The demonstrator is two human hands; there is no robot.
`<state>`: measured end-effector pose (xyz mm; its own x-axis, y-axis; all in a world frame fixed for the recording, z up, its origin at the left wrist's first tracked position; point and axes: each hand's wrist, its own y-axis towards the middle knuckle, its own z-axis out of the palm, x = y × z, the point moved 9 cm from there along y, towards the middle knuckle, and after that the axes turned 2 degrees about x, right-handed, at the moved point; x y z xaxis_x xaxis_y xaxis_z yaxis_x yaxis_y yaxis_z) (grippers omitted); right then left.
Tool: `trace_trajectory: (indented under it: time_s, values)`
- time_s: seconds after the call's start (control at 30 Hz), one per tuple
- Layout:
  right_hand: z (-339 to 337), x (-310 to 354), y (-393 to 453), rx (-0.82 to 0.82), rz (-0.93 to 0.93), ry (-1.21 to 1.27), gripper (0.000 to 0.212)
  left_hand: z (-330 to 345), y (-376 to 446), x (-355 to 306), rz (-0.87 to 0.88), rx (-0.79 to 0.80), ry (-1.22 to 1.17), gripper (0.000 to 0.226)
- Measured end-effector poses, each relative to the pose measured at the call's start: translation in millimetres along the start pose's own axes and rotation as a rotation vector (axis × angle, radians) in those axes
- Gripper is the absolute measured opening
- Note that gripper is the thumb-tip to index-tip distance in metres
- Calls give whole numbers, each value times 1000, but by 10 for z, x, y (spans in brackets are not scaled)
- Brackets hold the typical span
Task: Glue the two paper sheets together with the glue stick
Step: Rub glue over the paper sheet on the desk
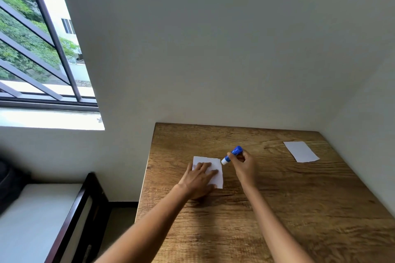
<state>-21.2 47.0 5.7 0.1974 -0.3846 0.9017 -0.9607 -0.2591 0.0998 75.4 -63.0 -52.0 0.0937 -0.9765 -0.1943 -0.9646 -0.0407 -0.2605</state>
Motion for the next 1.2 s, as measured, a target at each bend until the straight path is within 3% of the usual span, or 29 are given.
trace_trajectory:
  time_s: [0.17, 0.33, 0.63, 1.2]
  values:
    - [112, 56, 84, 3, -39, -119, 15, -72, 92, -7, -74, -50, -51, 54]
    - [225, 62, 160, 22, -58, -171, 15, -130, 170, 71, -32, -63, 50, 55]
    - [357, 26, 215, 34, -81, -274, 20, -134, 215, 103, -2, -65, 29, 60]
    - [87, 27, -261, 85, -145, -257, 14, -166, 222, 121, -44, -70, 29, 63]
